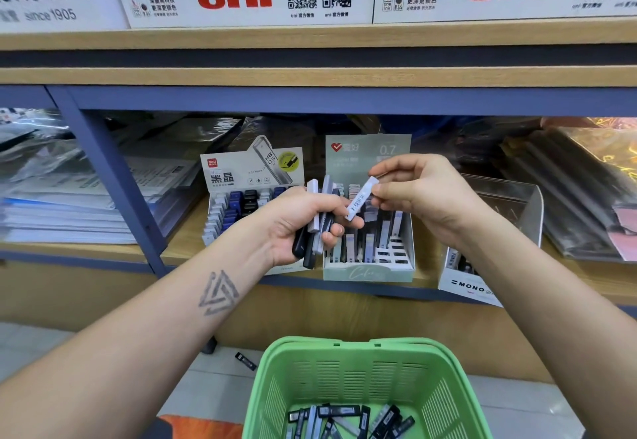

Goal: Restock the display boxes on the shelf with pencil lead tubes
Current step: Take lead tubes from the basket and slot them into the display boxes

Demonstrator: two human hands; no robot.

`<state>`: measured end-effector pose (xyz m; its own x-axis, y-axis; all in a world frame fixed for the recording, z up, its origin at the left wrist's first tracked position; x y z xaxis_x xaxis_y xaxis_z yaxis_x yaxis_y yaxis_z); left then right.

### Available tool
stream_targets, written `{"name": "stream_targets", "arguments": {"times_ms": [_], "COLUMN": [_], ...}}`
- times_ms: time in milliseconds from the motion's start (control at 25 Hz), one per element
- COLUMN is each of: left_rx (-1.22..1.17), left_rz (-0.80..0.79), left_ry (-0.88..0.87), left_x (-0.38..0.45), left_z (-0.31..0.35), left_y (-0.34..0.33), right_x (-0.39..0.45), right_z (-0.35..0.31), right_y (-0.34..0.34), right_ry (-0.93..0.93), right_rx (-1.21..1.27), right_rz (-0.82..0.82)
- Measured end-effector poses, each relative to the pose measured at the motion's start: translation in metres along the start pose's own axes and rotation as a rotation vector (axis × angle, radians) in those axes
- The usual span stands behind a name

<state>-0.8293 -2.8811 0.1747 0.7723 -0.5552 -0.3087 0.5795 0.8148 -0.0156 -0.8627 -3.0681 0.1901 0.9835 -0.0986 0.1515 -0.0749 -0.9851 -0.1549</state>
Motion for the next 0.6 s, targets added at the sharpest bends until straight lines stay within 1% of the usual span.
{"name": "stream_targets", "arguments": {"times_ms": [160,360,440,600], "left_rx": [-0.023,-0.118,-0.127,-0.036], "left_rz": [0.048,0.042,0.096,0.236], "left_ry": [0.011,0.033,0.002,-0.100], "left_x": [0.000,0.000,0.000,0.003], "left_z": [-0.002,0.000,0.001,0.003], "left_y": [0.005,0.008,0.009,0.010], "right_x": [-0.001,-0.002,-0.004,-0.011], "right_z": [0.002,0.002,-0.002,-0.004], "right_y": [-0.003,0.004,0.008,0.011], "right_ry": [-0.019,-0.003,0.030,0.013], "right_rx": [0.025,0.030,-0.054,-0.164], "right_rz": [-0.009,-0.035,-0.086,-0.160]}}
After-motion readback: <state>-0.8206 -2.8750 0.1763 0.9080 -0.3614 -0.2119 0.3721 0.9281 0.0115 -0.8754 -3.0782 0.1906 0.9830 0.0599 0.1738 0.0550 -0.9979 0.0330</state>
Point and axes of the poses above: each hand's wrist, its own x-axis towards the middle knuckle, its own y-axis out of the back of the hand, z = x × y, the point moved 2 cm from there along x, towards the middle knuckle, and after that the axes turned 15 degrees about x, right-handed, at the moved point
